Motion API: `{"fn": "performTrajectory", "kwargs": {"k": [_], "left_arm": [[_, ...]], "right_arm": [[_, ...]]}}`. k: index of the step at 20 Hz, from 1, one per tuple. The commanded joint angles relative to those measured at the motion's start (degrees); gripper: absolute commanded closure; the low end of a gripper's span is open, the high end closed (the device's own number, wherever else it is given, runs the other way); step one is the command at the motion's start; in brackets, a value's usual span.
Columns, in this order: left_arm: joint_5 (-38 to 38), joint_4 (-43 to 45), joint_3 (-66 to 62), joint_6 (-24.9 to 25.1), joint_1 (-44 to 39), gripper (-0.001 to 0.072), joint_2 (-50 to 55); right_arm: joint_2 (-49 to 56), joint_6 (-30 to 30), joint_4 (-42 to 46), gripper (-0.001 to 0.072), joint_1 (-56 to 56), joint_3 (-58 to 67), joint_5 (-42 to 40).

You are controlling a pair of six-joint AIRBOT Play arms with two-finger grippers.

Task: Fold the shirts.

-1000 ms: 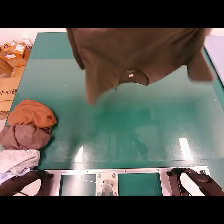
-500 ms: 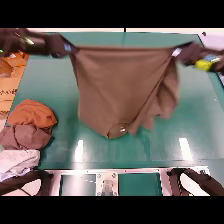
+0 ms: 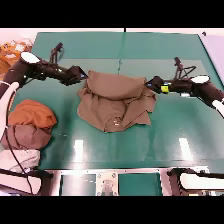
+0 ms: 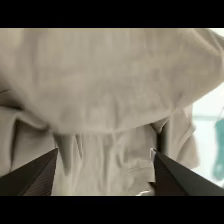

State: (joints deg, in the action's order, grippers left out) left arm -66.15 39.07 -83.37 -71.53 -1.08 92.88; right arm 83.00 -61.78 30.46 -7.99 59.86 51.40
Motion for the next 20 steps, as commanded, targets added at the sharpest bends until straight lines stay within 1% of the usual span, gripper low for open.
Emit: {"fn": "performTrajectory", "kwargs": {"k": [1,2,3,4,5,6,7,9,11,12,14,16,18,20], "left_arm": [[-8.7,0.1,-2.6,-6.5,3.8,0.0056,-1.0],[-10.6,1.4,-2.5,-7.0,4.7,0.0056,-2.9],[-12.9,4.5,-2.5,-8.6,4.9,0.0056,-4.6],[-15.7,8.8,-2.0,-10.1,4.7,0.0056,-6.4],[-17.6,13.1,0.3,-11.6,4.2,0.0056,-9.2],[-17.8,15.2,4.4,-12.9,3.3,0.0056,-12.5],[-16.7,15.5,9.4,-13.9,2.4,0.0056,-15.6],[-11.4,15.4,21.4,-15.5,-0.5,0.0057,-21.9],[-4.2,13.6,33.0,-16.8,-5.4,0.0057,-25.5],[-0.6,11.4,37.5,-17.0,-8.3,0.0057,-25.6],[11.2,4.1,45.7,-16.2,-15.2,0.0057,-25.6],[22.6,-2.0,49.5,-15.0,-21.2,0.0057,-25.2],[29.8,-5.1,49.9,-16.2,-25.7,0.0057,-22.5],[34.5,-11.2,49.9,-15.3,-28.4,0.0057,-18.9]], "right_arm": [[-0.3,-0.8,0.2,0.0418,-9.7,0.0,10.3],[-1.3,-0.8,0.2,0.0417,-12.6,-0.4,13.2],[-2.2,-1.4,0.5,0.0417,-15.4,-1.4,14.8],[-2.7,-2.6,1.3,0.0387,-17.2,-2.9,14.8],[-2.6,-3.8,2.3,0.0333,-18.4,-4.8,14.6],[-2.6,-4.0,2.9,0.0332,-18.8,-7.2,13.6],[-2.3,-4.0,3.0,0.0333,-18.5,-10.0,11.5],[-0.9,-3.1,3.1,0.0333,-16.8,-14.3,6.7],[2.1,-2.0,3.0,0.0333,-14.5,-15.2,5.1],[3.8,-2.0,2.6,0.0333,-13.1,-14.9,4.6],[5.8,-1.9,2.1,0.0341,-10.4,-14.1,3.4],[6.6,-0.9,1.3,0.0341,-7.8,-12.7,2.4],[6.6,-0.9,1.1,0.0345,-5.5,-11.4,0.0],[6.6,-1.0,1.0,0.0425,-3.9,-10.5,-0.6]]}}
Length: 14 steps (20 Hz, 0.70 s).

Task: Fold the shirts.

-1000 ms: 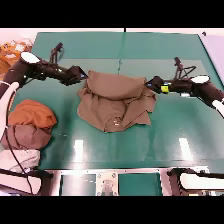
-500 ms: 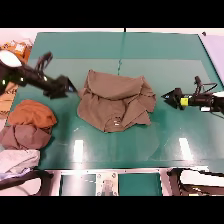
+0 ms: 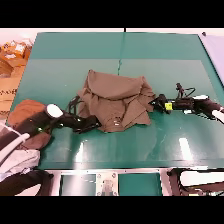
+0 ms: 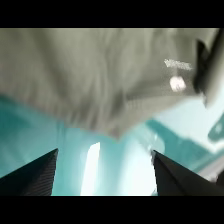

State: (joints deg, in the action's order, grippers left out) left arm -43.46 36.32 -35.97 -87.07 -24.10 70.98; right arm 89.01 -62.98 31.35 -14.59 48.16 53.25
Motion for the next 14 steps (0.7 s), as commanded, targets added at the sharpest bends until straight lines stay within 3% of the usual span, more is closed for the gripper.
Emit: {"fn": "performTrajectory", "kwargs": {"k": [1,2,4,6,7,10,14], "left_arm": [[12.9,-9.8,2.5,1.1,-6.1,0.0058,4.3],[13.2,-9.7,2.5,1.1,-6.2,0.0098,4.9],[14.0,-9.4,2.5,2.3,-6.2,0.0424,4.8],[13.6,-8.7,2.5,4.2,-4.6,0.0684,4.8],[10.4,-7.8,2.0,5.2,-2.3,0.0683,4.8],[-3.5,2.5,-1.3,5.7,10.3,0.0684,2.1],[-15.3,14.7,-8.8,4.9,28.5,0.0684,-6.4]], "right_arm": [[0.6,0.3,0.1,0.0434,3.4,1.6,-2.5],[0.6,0.2,0.1,0.0437,3.7,1.8,-2.6],[0.8,0.3,-0.1,0.0465,3.8,2.1,-2.9],[0.8,0.5,0.0,0.0664,3.7,2.5,-2.9],[0.7,1.2,0.2,0.0697,3.0,3.2,-2.8],[-1.0,1.0,3.0,0.0698,-2.4,6.6,0.2],[-9.5,-2.4,8.8,0.0698,-13.4,8.8,1.3]]}}
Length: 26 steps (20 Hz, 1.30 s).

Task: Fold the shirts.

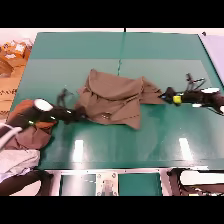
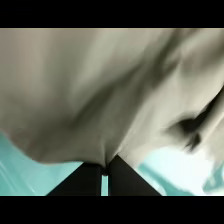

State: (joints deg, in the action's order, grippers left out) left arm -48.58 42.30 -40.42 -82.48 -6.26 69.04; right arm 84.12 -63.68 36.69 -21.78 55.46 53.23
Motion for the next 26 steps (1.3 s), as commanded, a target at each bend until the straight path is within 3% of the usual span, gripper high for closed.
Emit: {"fn": "performTrajectory", "kwargs": {"k": [1,4,7,12,18,23,26], "left_arm": [[-13.9,9.4,-7.0,2.1,14.0,0.0684,-5.3],[-21.5,15.0,-14.3,3.5,20.3,0.0684,-5.3],[-22.6,15.8,-19.3,5.7,22.2,0.0684,-5.4],[-22.7,8.9,-31.3,11.1,22.2,0.0684,-5.4],[-30.2,5.7,-54.1,11.3,22.2,0.0684,-5.4],[-29.8,-3.0,-69.0,12.1,22.2,0.0684,-5.4],[-29.7,-2.2,-71.2,12.1,22.2,0.0684,-5.2]], "right_arm": [[-6.6,-1.7,3.4,0.0698,-8.1,1.8,1.3],[-10.3,-1.7,4.9,0.0698,-11.8,3.0,1.3],[-11.6,-1.7,5.2,0.0698,-12.8,3.4,1.4],[-15.4,-1.7,4.7,0.0697,-11.8,5.9,1.5],[-29.0,-1.7,4.7,0.0697,-11.8,16.4,0.9],[-43.7,-1.9,4.7,0.0697,-11.9,22.3,-4.9],[-50.1,-1.9,6.4,0.0697,-11.9,22.4,-6.2]]}}
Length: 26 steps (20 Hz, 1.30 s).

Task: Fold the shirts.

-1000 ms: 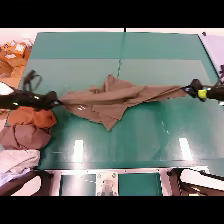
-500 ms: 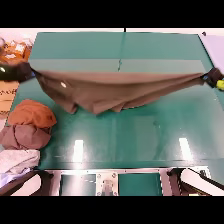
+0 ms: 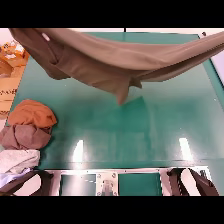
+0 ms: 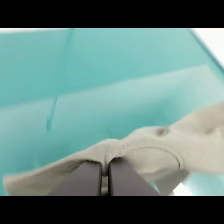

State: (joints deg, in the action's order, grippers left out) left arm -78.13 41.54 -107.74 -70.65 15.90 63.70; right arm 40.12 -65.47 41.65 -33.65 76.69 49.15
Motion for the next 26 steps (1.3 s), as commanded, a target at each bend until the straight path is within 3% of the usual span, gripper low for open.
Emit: {"fn": "performTrajectory", "kwargs": {"k": [1,4,8,11,14,15,16,17,20,23,25,26], "left_arm": [[-0.4,-0.3,-3.8,0.2,0.0,0.0684,0.9],[-1.4,0.0,-0.9,-0.5,0.0,0.0684,5.2],[-0.6,0.1,10.3,1.1,-3.3,0.0684,13.4],[7.7,0.1,17.7,4.2,-10.4,0.0683,22.6],[15.4,0.1,18.6,4.1,-16.3,0.0681,33.7],[16.2,0.1,18.6,3.1,-17.1,0.0544,35.9],[15.9,0.1,18.6,0.9,-17.2,0.0114,37.2],[14.7,0.3,18.6,-1.0,-16.6,0.0041,37.4],[1.8,0.5,16.0,-7.1,-12.3,0.0047,36.2],[-6.3,6.0,18.6,-12.2,-13.2,0.0048,33.2],[-0.8,7.3,26.0,-12.9,-18.4,0.0172,30.7],[4.0,7.3,29.8,-12.8,-22.0,0.0177,30.4]], "right_arm": [[-6.9,-0.1,2.4,0.0698,0.0,1.0,-1.3],[-6.3,-0.8,3.5,0.0697,0.0,-1.4,2.9],[-3.2,-1.1,1.7,0.0697,0.1,-15.0,3.3],[4.0,0.9,-2.3,0.0698,0.1,-26.0,0.9],[15.8,2.9,-3.5,0.0698,0.5,-31.8,-0.1],[19.5,4.0,-3.5,0.0698,0.6,-32.3,-0.1],[22.9,4.7,-3.5,0.0697,0.6,-32.3,-0.1],[25.9,5.1,-3.5,0.0698,0.4,-32.0,-0.2],[30.4,9.1,-3.1,0.0698,0.4,-31.7,-0.7],[32.3,9.2,-1.6,0.0697,0.4,-31.8,-0.8],[32.9,9.2,-1.6,0.0698,0.4,-31.9,-1.9],[32.9,9.2,-1.6,0.0697,0.5,-31.9,-2.2]]}}
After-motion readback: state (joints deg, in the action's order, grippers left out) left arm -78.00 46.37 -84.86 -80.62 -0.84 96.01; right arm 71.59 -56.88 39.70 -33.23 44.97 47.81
